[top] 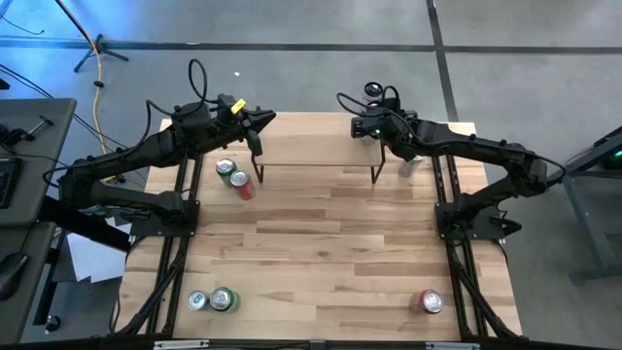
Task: Place canned beverage on shelf
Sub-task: Put the white pink soda can on the shelf aligned with the other white pink soda can, then adjust the white pink soda can on the shelf
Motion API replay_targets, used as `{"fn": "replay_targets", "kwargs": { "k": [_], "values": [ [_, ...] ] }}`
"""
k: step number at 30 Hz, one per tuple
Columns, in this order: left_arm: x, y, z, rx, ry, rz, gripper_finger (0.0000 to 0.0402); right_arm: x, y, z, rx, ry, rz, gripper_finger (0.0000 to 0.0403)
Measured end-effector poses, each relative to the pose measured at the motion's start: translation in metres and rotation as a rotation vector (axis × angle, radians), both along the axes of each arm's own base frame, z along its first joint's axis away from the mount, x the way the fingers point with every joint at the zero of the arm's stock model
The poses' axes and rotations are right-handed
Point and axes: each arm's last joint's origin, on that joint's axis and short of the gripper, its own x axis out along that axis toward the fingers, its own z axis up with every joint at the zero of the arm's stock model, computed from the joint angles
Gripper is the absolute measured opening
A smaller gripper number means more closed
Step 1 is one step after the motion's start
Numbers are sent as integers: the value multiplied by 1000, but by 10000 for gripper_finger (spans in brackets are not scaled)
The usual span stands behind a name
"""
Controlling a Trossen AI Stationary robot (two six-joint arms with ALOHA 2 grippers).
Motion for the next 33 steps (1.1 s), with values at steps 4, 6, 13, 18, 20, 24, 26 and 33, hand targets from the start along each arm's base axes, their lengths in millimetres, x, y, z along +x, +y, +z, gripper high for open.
{"fn": "replay_targets", "kwargs": {
  "k": [4,6,13,18,20,24,26,33],
  "values": [
    [0,0,0,0,0,0,0,0,0,0,1,-2,3,291],
    [0,0,0,0,0,0,0,0,0,0,7,-4,10,292],
    [0,0,0,0,0,0,0,-2,2,3,16,-16,32,294],
    [0,0,0,0,0,0,0,-8,4,10,3,-24,41,295],
    [0,0,0,0,0,0,0,-10,5,12,0,-34,40,295],
    [0,0,0,0,0,0,0,-14,5,16,-11,-44,33,295],
    [0,0,0,0,0,0,0,-16,6,18,-15,-54,33,296],
    [0,0,0,0,0,0,0,-21,8,28,-33,-113,37,296]
  ]
}}
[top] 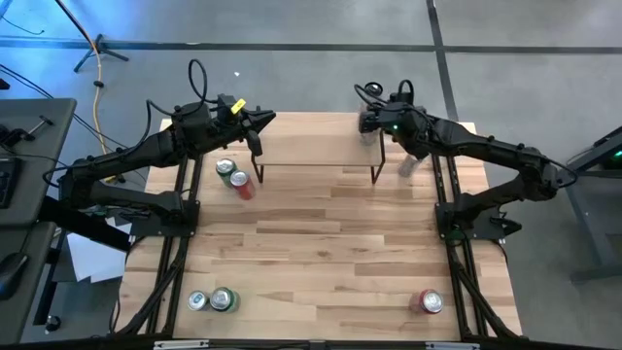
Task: Place canned beverage on shelf
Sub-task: Adjust the white pink soda can on the shelf
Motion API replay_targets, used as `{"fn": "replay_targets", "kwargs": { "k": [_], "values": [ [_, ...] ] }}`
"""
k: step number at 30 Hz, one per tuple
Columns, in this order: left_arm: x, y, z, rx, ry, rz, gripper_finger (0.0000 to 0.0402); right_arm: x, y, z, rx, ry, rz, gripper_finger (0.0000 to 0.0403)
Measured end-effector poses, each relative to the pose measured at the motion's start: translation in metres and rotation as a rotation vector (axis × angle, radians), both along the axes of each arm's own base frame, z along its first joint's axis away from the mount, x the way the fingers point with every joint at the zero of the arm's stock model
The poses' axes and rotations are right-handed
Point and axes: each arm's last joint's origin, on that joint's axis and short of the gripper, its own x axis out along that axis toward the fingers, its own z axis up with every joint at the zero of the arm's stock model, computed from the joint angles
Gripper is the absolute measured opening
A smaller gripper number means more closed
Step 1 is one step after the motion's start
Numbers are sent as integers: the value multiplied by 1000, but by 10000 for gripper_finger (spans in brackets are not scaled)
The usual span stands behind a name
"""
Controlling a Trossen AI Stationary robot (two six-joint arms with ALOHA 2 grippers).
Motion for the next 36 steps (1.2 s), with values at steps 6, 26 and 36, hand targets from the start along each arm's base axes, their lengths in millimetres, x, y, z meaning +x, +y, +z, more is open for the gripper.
{"fn": "replay_targets", "kwargs": {
  "k": [6,26,36],
  "values": [
    [0,0,0,-5,-3,0,0,4,-1,9,-58,-42,26,296],
    [1,-1,0,-47,-34,-26,0,-20,-81,104,-35,69,132,69],
    [1,-1,0,-89,-60,-23,0,-16,-156,87,299,187,223,14]
  ]
}}
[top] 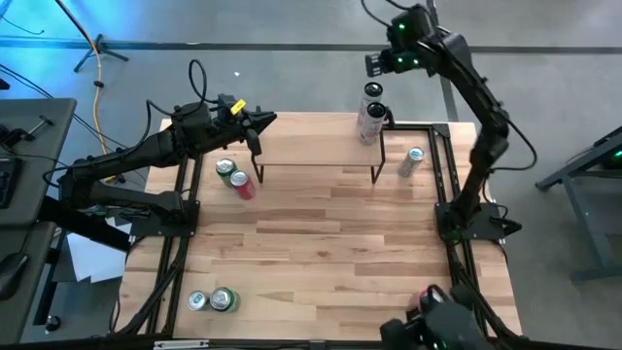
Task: Place canned beverage on shelf
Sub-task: Adjust the white pink soda can on the shelf
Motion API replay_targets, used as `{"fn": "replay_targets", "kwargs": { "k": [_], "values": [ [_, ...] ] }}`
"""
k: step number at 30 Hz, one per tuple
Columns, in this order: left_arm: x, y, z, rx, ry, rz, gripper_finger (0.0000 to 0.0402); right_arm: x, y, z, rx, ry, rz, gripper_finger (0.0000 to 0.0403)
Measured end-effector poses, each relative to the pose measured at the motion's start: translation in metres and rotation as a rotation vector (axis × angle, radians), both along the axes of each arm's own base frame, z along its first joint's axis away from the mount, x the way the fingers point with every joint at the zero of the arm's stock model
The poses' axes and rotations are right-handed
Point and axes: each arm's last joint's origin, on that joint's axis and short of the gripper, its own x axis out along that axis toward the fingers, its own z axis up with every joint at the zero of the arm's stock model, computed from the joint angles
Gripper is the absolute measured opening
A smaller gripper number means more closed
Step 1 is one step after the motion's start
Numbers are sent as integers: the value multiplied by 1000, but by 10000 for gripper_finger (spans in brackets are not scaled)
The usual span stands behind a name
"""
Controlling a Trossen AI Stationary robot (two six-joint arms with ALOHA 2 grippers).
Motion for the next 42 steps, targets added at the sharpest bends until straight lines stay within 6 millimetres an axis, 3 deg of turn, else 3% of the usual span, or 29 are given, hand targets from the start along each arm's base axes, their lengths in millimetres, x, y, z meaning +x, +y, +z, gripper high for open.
{"fn": "replay_targets", "kwargs": {
  "k": [3,11,42],
  "values": [
    [0,0,0,-2,-1,-5,0,-1,-12,-10,86,9,26,4],
    [0,-1,0,-11,-6,-22,0,-2,-24,-31,228,6,80,2],
    [0,-1,0,-18,-9,-25,0,3,-25,-38,261,9,129,0]
  ]
}}
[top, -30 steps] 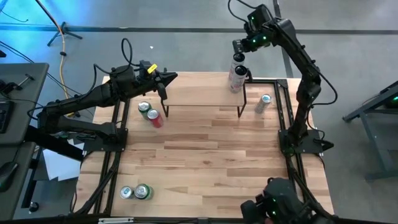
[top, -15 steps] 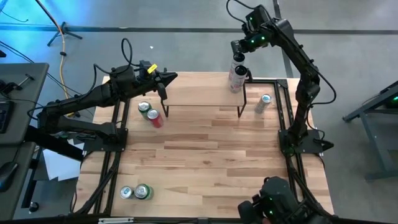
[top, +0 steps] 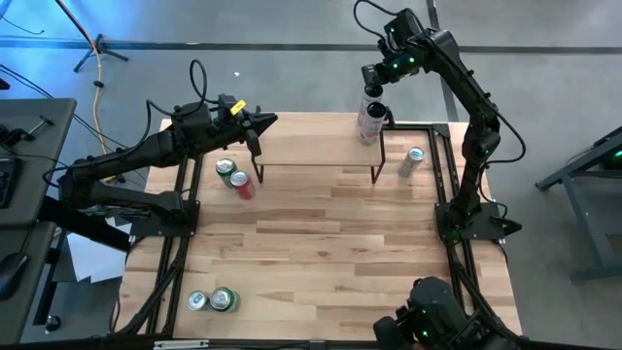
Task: Place canned beverage on shelf
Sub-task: Adjust the white pink soda can on the shelf
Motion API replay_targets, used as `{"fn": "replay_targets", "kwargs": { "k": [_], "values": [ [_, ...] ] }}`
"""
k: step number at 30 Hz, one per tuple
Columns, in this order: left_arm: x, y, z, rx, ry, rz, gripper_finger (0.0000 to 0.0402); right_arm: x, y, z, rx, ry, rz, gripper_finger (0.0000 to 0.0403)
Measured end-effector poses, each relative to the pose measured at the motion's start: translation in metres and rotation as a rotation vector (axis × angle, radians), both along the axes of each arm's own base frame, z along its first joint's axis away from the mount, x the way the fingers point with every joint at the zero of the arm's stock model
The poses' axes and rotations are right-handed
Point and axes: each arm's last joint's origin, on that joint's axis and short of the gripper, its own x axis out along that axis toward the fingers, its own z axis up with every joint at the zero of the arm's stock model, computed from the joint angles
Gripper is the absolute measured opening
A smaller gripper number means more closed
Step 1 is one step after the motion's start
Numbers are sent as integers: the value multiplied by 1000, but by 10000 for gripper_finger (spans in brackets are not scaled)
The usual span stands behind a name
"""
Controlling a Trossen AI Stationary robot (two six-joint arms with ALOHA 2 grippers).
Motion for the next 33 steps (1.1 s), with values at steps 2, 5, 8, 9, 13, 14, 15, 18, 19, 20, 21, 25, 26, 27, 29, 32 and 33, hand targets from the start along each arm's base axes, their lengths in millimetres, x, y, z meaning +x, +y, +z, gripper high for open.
{"fn": "replay_targets", "kwargs": {
  "k": [2,5,8,9,13,14,15,18,19,20,21,25,26,27,29,32,33],
  "values": [
    [0,0,0,0,0,0,0,0,0,0,1,3,2,0],
    [0,0,0,0,0,0,0,0,0,0,-1,5,6,0],
    [0,0,0,0,0,0,0,0,0,0,-2,6,9,0],
    [0,0,0,0,0,0,0,0,0,0,-2,6,9,0],
    [0,0,0,0,1,0,0,0,0,0,-2,8,17,0],
    [0,0,0,0,1,0,0,0,1,0,-2,11,21,0],
    [0,0,0,0,1,0,0,-1,1,-1,0,14,24,0],
    [0,0,0,0,1,0,0,-1,1,-1,6,18,24,0],
    [0,0,0,0,0,0,0,-1,1,-1,6,18,24,0],
    [0,0,0,0,1,0,0,-1,2,0,4,17,24,0],
    [0,0,0,0,1,0,0,-1,2,1,-1,14,24,0],
    [0,0,0,0,1,0,0,-3,3,13,-45,-17,21,0],
    [0,0,0,0,0,0,0,-4,4,16,-55,-24,20,0],
    [0,0,0,0,0,0,0,-4,4,19,-65,-32,19,0],
    [0,0,0,-1,0,0,0,-4,5,22,-73,-44,17,0],
    [0,0,0,-8,-4,0,0,-2,7,22,-56,-64,34,0],
    [0,0,0,-8,-4,0,0,0,7,21,-49,-70,39,0]
  ]
}}
